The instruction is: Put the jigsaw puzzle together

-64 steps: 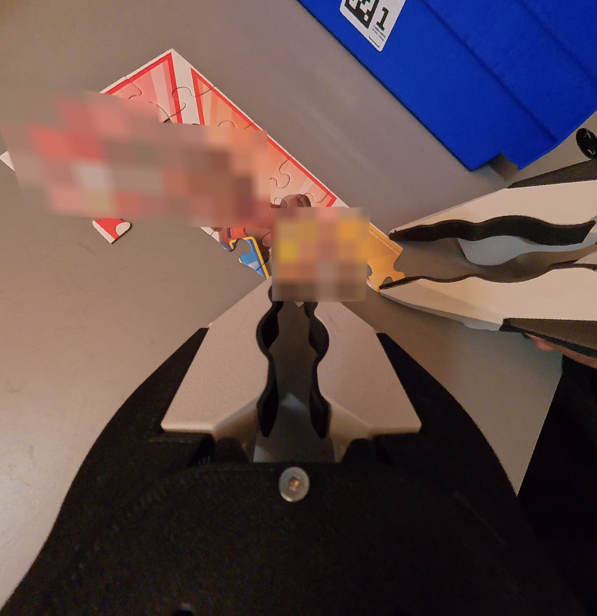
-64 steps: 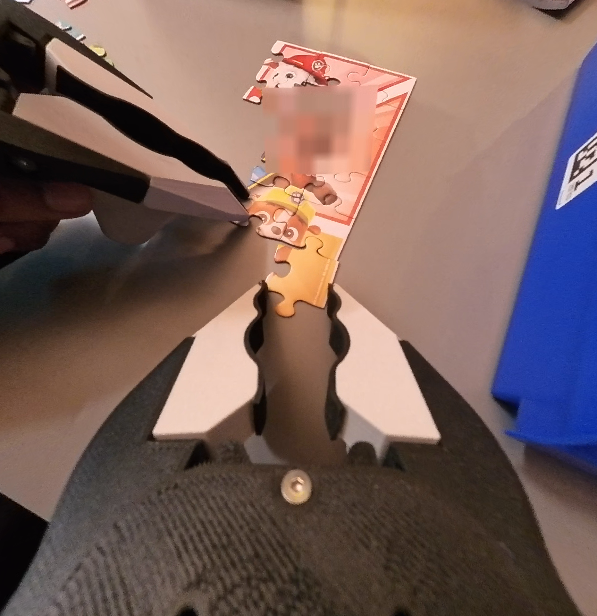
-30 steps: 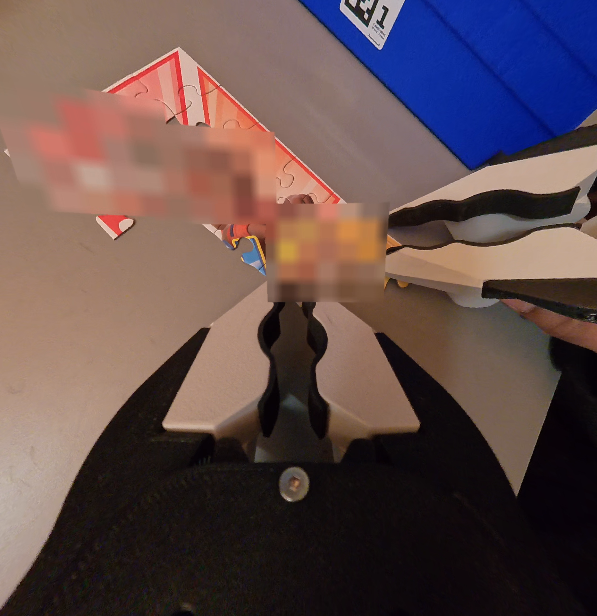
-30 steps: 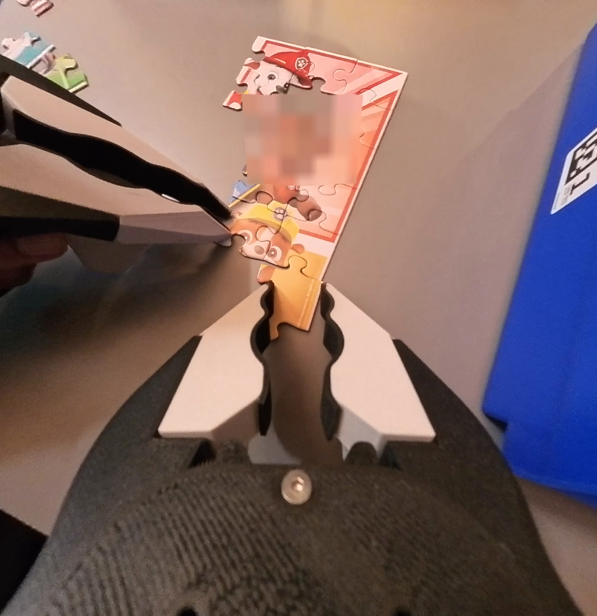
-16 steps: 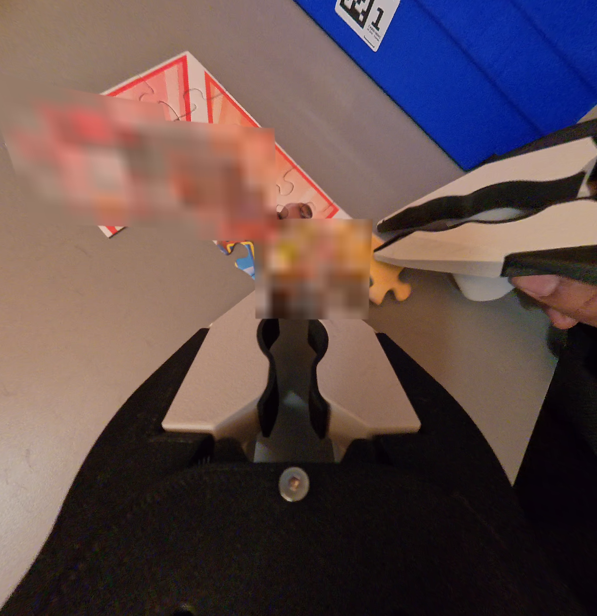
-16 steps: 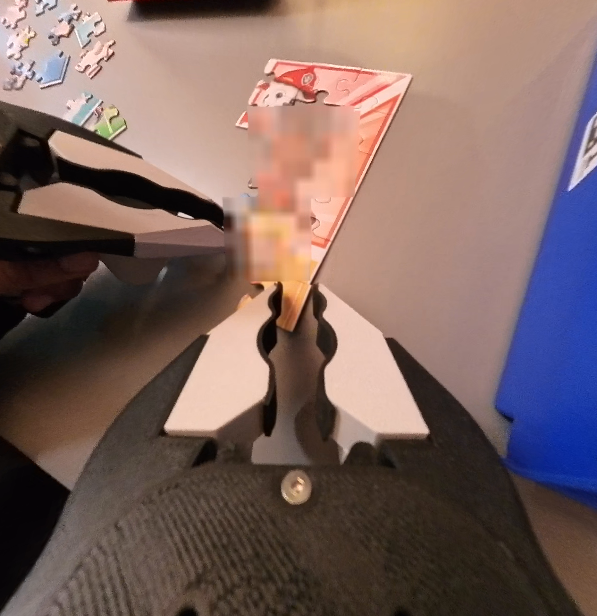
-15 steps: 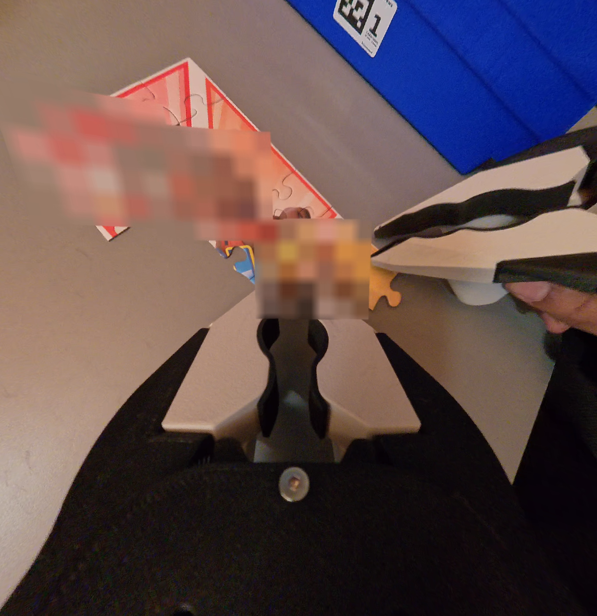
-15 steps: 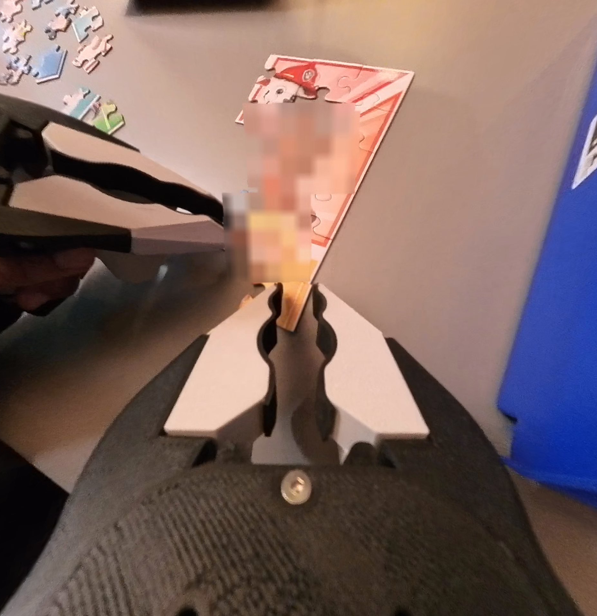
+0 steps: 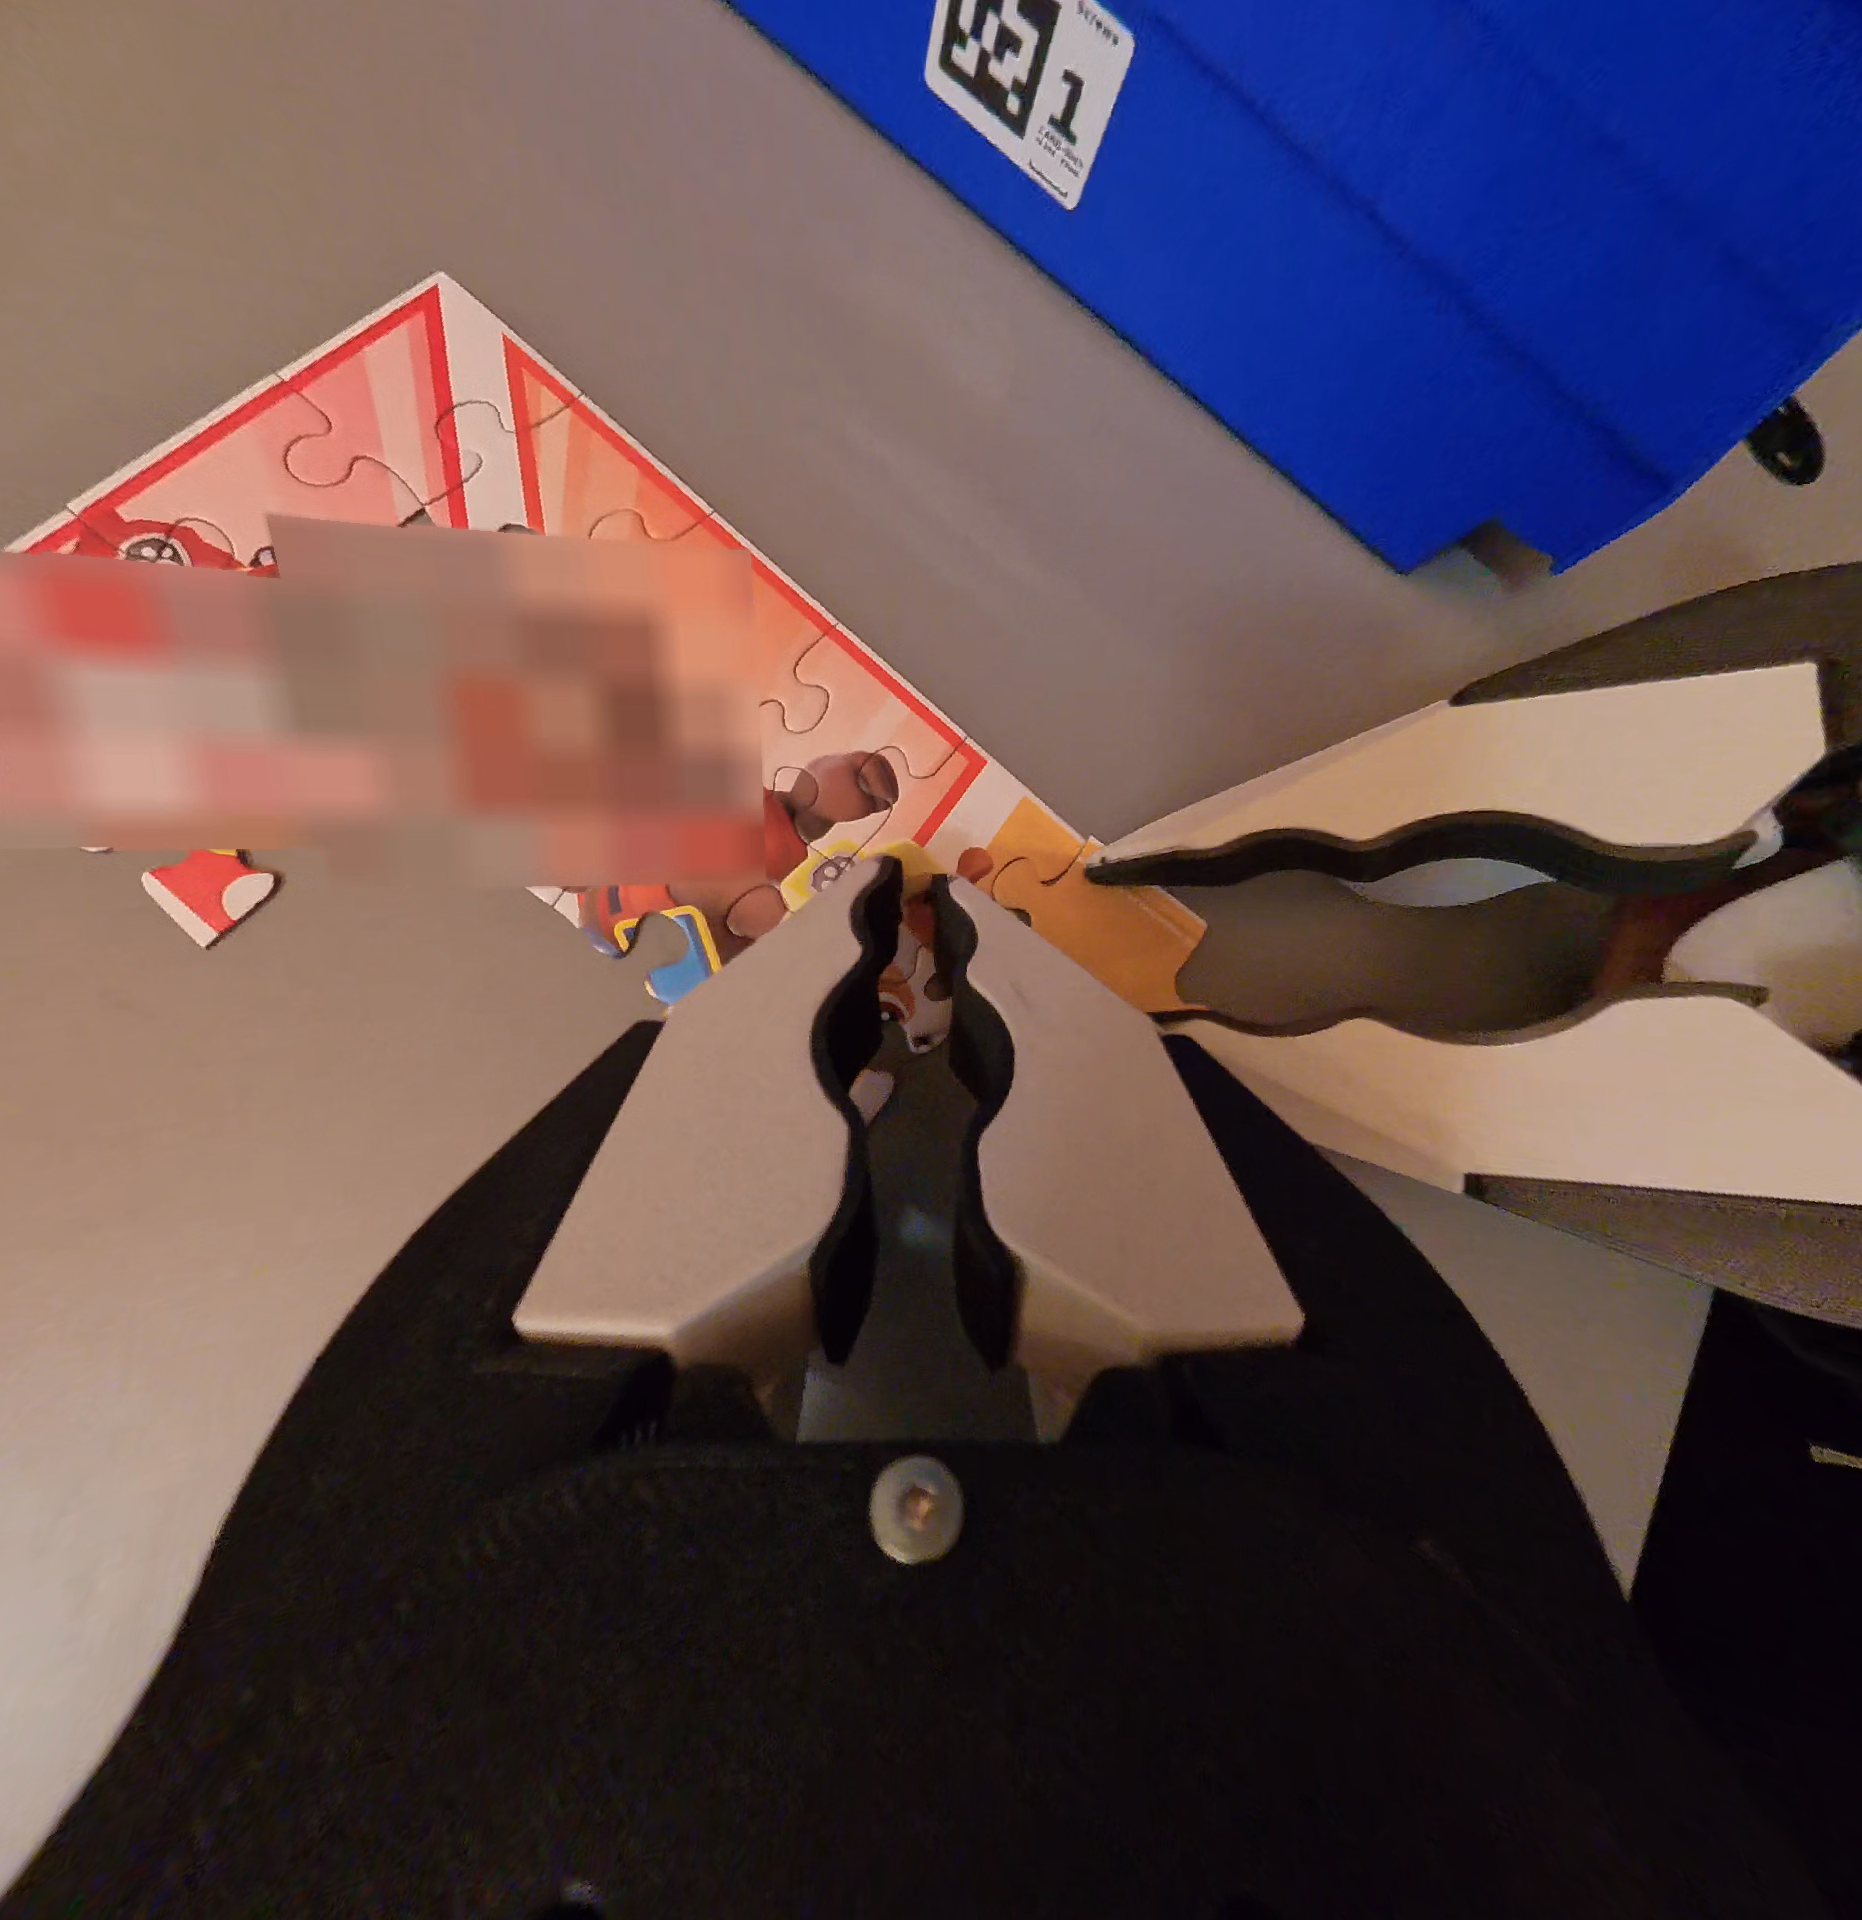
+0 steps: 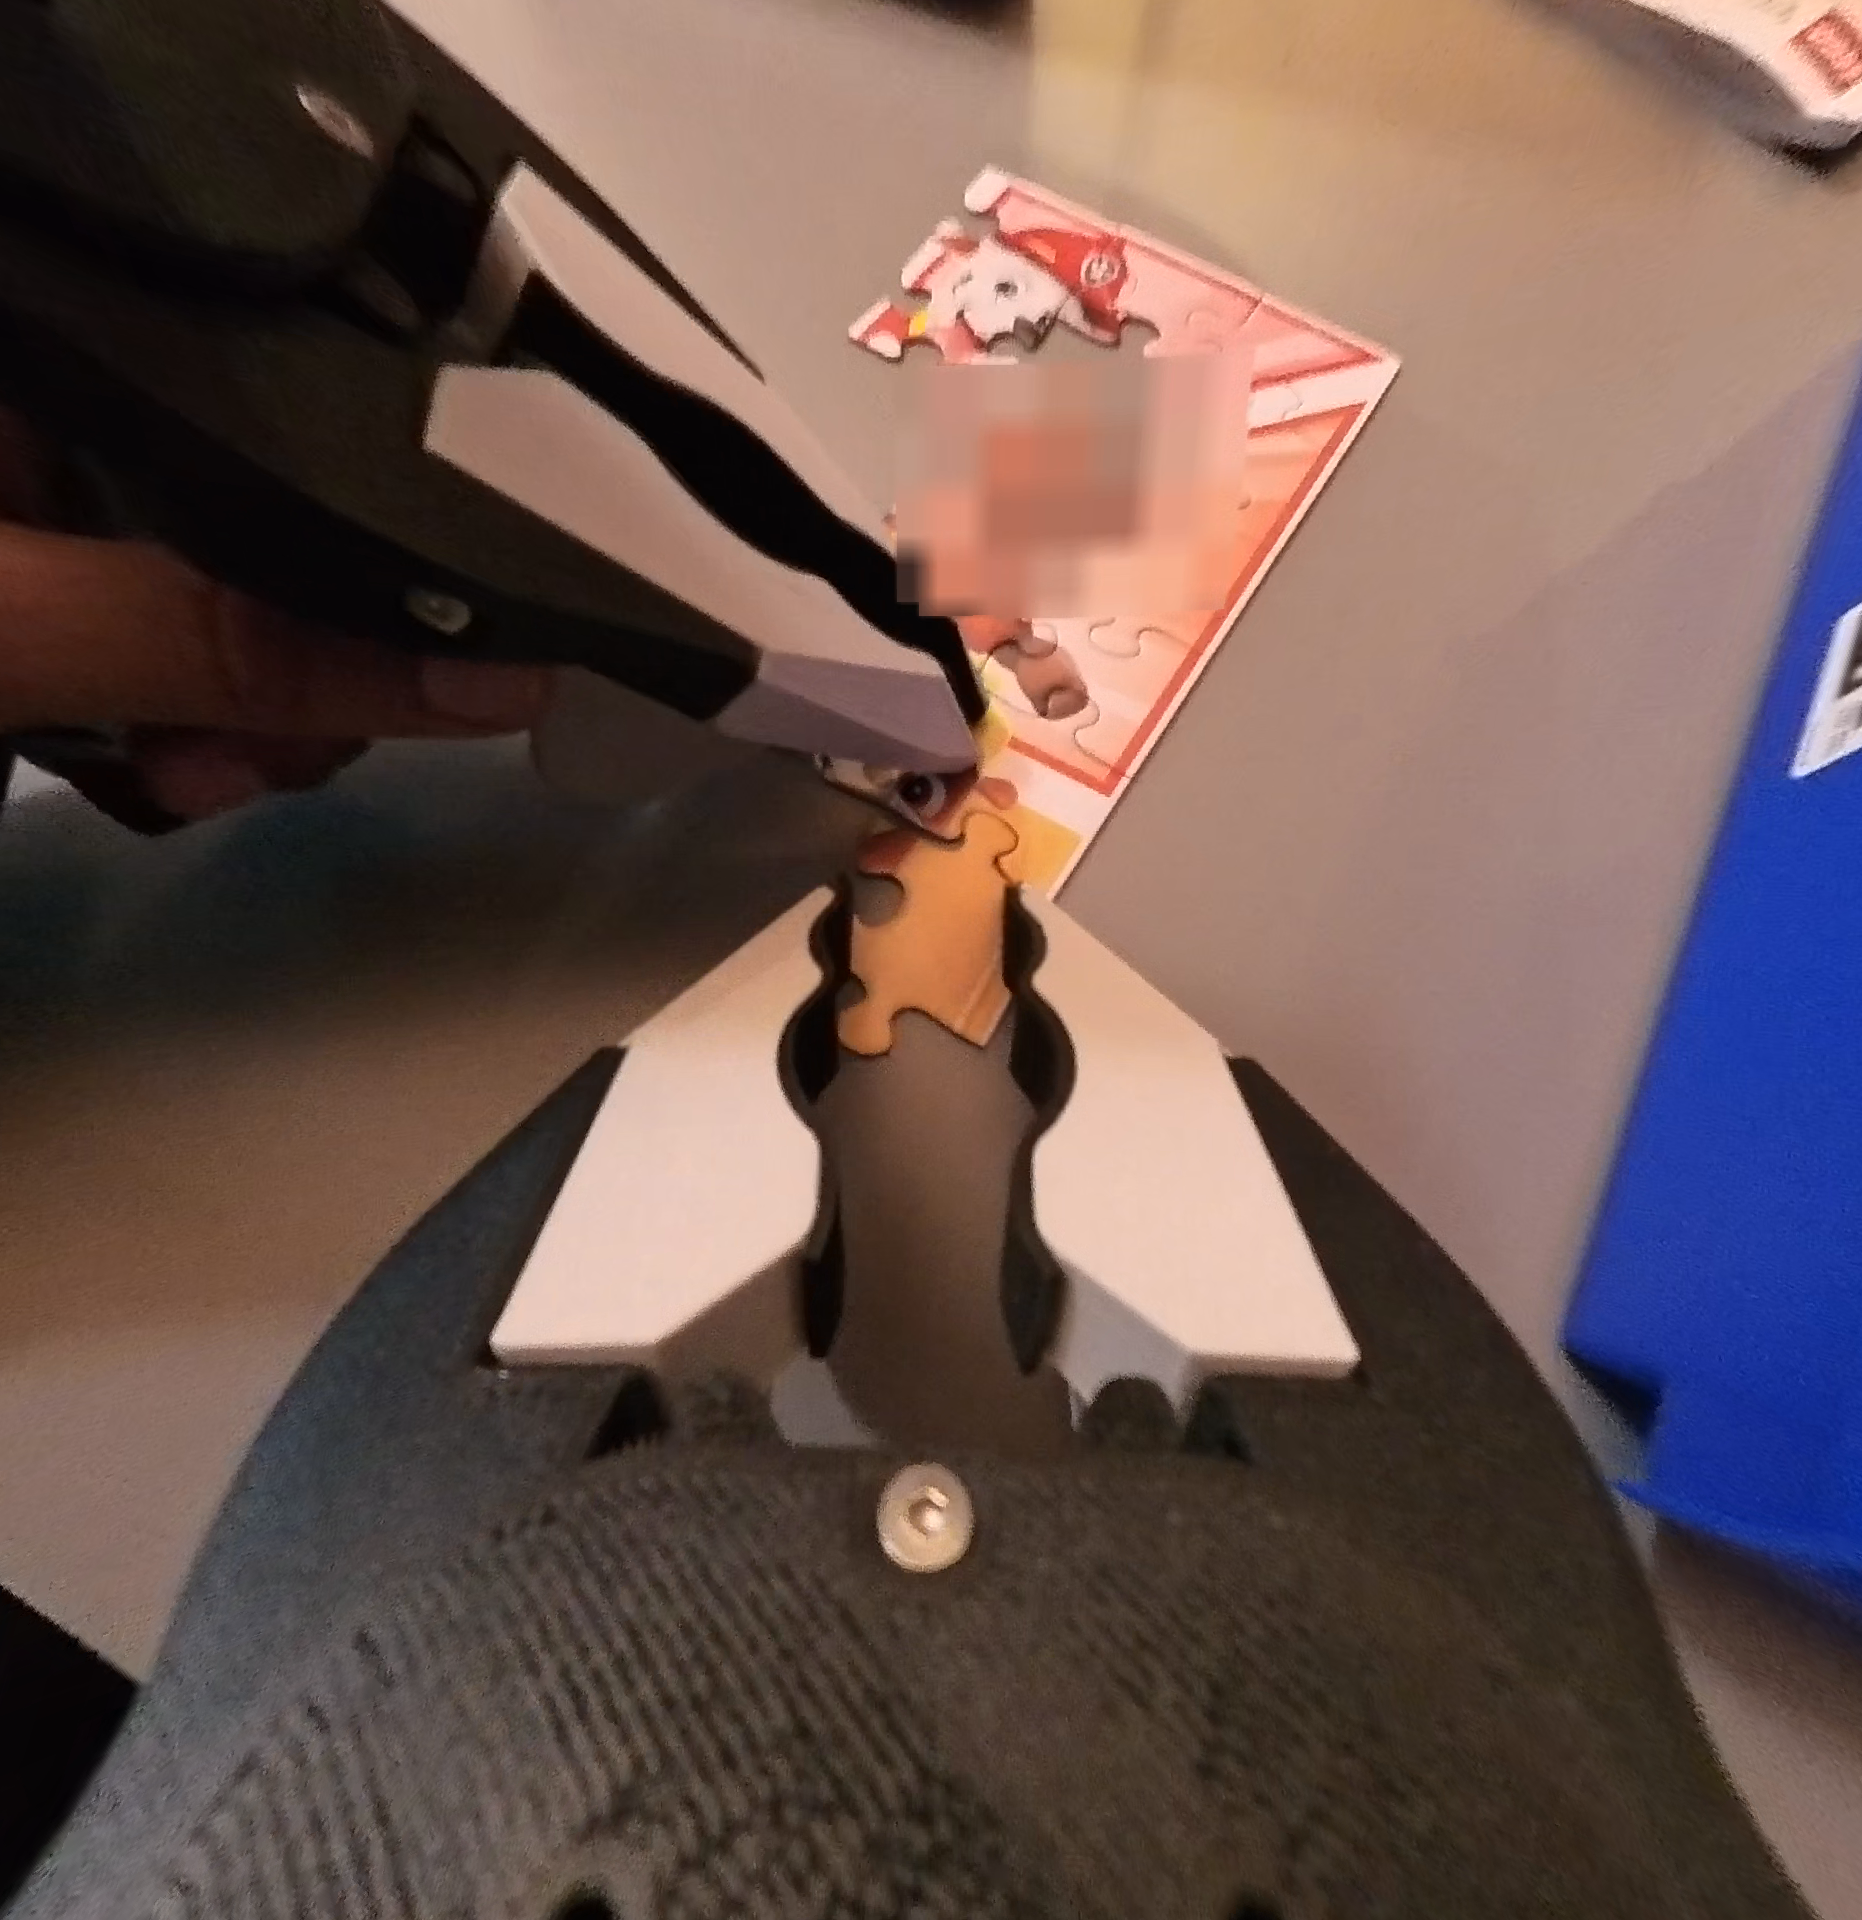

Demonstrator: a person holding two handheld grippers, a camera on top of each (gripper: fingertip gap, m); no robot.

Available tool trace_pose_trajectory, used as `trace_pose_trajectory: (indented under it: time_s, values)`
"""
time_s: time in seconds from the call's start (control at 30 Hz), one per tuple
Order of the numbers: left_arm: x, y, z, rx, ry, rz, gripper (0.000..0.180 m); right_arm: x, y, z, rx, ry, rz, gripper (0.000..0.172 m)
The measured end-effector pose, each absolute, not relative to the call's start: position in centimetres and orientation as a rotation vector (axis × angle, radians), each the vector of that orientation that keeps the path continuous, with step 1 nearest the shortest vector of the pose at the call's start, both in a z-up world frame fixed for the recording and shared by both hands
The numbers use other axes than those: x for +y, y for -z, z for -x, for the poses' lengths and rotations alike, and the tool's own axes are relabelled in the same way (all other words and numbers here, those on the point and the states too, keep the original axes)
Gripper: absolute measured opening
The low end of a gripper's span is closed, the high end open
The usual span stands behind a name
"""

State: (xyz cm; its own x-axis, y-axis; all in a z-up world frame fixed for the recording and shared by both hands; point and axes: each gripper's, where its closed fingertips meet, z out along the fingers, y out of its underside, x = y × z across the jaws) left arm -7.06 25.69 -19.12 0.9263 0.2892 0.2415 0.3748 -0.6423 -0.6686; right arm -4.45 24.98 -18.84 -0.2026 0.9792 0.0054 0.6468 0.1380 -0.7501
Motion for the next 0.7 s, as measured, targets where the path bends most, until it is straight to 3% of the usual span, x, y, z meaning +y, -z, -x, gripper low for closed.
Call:
trace_pose_trajectory:
  time_s: [0.07,0.53,0.7]
  values:
    - [25.66,19.12,7.03,-0.469,0.148,2.305,0.002,25.42,18.88,4.34,-1.907,-0.840,1.564,0.022]
    - [25.69,19.20,6.73,-0.460,0.174,2.295,0.000,25.16,18.84,4.92,-1.941,-0.905,1.591,0.035]
    - [25.66,19.23,6.71,-0.453,0.167,2.308,0.000,26.03,19.10,4.64,-1.968,-0.818,1.669,0.029]
